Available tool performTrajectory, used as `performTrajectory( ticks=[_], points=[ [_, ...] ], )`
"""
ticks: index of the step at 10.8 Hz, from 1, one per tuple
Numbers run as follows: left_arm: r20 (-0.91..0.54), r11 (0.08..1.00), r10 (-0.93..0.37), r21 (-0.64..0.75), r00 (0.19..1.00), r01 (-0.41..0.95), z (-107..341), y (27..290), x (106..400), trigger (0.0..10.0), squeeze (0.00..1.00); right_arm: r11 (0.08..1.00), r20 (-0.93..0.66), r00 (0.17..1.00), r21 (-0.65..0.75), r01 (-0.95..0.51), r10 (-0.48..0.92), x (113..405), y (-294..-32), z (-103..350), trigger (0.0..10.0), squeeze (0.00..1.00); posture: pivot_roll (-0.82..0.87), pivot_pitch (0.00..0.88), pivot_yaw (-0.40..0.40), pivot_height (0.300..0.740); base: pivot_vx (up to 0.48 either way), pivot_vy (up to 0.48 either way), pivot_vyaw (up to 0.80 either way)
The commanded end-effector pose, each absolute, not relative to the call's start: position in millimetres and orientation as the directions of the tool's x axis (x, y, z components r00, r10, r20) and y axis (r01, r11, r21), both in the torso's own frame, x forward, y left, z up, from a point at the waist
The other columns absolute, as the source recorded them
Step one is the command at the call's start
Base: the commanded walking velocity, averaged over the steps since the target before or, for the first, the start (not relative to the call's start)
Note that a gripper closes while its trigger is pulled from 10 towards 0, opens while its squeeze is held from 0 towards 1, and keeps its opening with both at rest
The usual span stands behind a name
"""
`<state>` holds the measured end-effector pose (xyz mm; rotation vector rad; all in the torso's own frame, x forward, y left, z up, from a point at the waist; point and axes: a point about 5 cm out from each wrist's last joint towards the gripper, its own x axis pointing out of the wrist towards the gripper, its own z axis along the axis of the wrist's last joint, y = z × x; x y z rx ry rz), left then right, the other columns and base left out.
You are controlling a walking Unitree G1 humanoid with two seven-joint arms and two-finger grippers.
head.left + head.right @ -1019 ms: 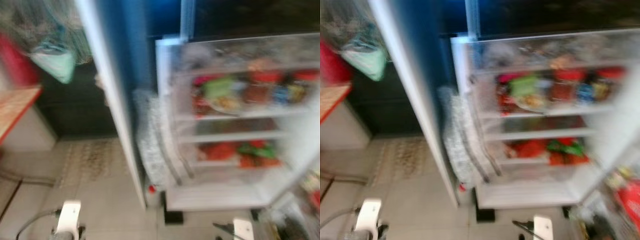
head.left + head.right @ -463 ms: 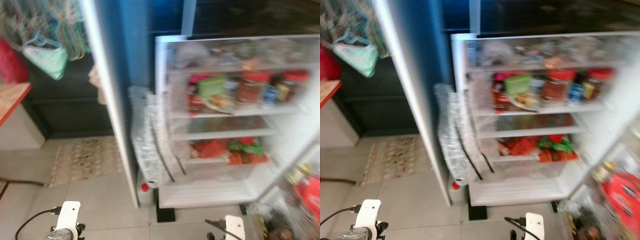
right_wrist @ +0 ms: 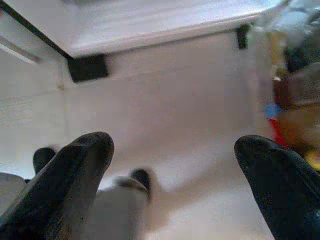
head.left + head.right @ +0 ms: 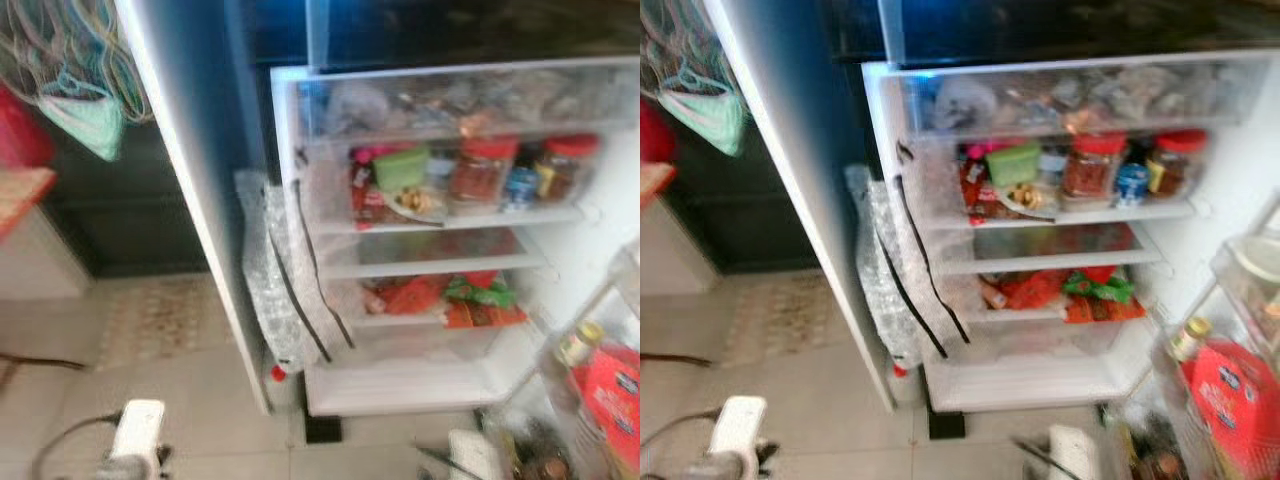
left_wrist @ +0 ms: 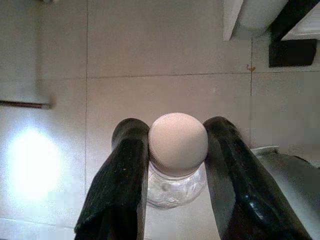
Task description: Restocking fridge
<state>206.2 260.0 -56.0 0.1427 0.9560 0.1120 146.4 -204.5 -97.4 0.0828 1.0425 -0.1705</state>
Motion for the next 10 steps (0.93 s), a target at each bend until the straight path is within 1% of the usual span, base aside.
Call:
performTrajectory(
  ticks=[1,6,10],
  points=[
    [-0.805,0.979,0.182,0.201,0.565,-0.028,-53.8,268.6,204.9,10.0,0.00,0.985,-0.852,0.517,0.011,0.170,-0.080,157.0,-195.4,-94.7,10.0,0.00,0.00,0.000,0.034,0.740,0.000,-0.274,0.00],
    [-0.805,0.979,0.179,0.202,0.565,-0.023,-53.8,268.8,204.8,10.0,0.00,0.986,-0.853,0.515,0.005,0.166,-0.082,156.8,-195.5,-94.8,10.0,0.00,0.00,0.000,0.035,0.740,0.000,-0.272,0.00],
    [-0.805,0.979,0.183,0.201,0.564,-0.031,-53.9,268.7,204.7,10.0,0.00,0.986,-0.854,0.513,0.004,0.165,-0.082,156.8,-195.7,-94.8,10.0,0.00,0.00,0.000,0.034,0.740,0.000,0.000,0.00]
  ],
)
